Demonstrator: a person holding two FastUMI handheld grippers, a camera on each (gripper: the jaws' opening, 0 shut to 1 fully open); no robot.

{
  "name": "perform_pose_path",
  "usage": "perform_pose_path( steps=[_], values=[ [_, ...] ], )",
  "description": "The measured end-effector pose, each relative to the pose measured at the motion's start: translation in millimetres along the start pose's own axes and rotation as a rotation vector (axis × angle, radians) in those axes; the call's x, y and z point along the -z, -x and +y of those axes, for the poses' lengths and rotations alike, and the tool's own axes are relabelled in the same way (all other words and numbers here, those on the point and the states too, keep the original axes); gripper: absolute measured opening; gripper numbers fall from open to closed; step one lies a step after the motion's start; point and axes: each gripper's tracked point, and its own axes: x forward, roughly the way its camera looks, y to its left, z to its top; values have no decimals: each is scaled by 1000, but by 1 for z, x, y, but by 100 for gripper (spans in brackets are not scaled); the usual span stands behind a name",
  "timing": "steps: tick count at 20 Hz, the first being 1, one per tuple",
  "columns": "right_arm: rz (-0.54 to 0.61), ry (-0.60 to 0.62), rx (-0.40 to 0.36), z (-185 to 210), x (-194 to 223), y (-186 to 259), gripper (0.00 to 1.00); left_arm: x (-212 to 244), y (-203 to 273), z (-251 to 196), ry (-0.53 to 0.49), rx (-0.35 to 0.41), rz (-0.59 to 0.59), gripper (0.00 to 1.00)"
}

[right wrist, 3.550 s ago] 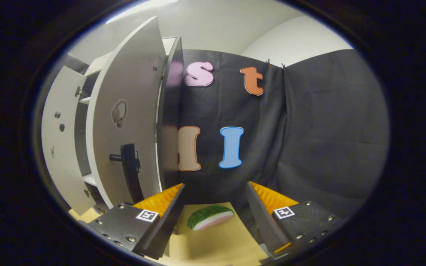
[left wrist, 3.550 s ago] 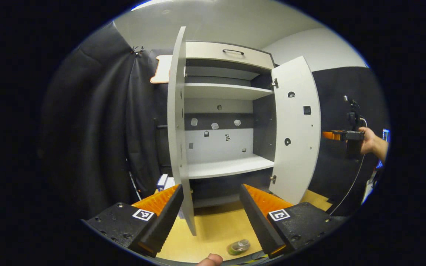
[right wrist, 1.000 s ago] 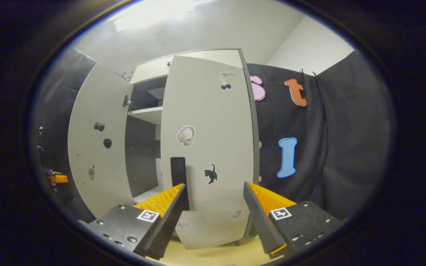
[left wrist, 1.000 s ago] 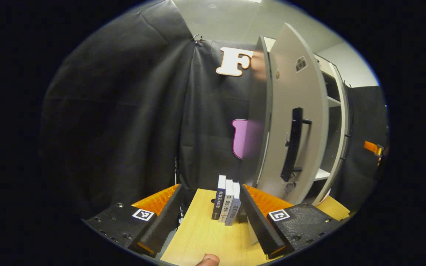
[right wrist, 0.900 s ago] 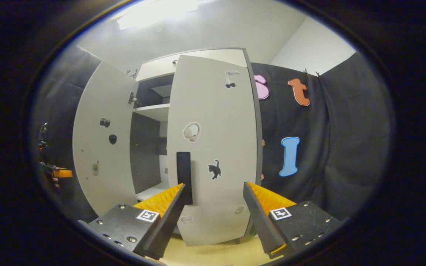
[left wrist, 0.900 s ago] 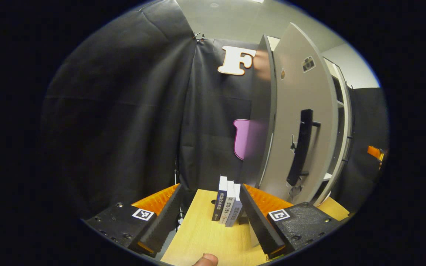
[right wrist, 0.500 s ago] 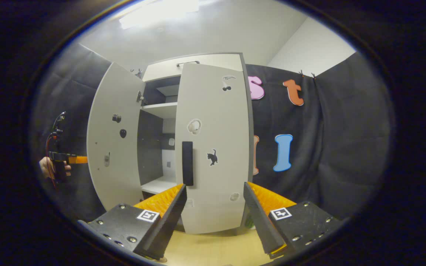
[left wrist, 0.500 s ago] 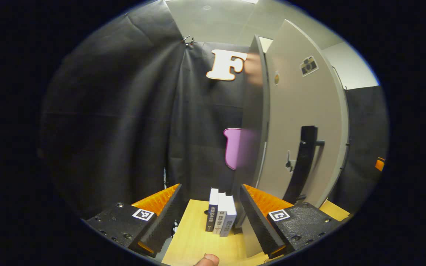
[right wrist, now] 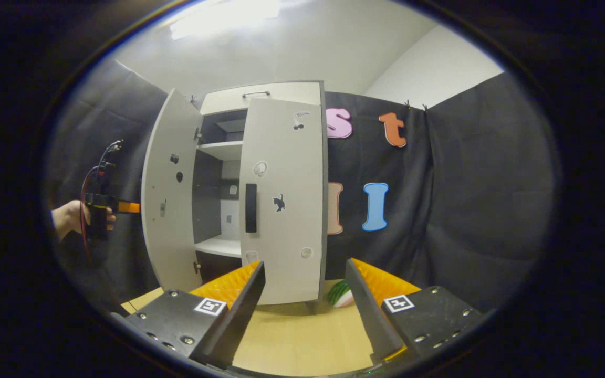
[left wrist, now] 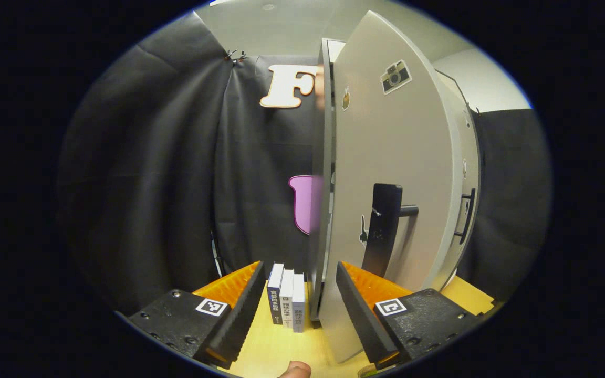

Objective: Grasp the bottle in the cabinet with the left hand and place it on the coaster, then close the right door with the right hand and the left door with the left hand.

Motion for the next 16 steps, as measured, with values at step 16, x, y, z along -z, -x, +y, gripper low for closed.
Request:
perform_pose_path(
  steps=[16],
  values=[
    [82,-24,56,-50,36,72,93,1,2,-44,18,-55,18,89]
  ],
)
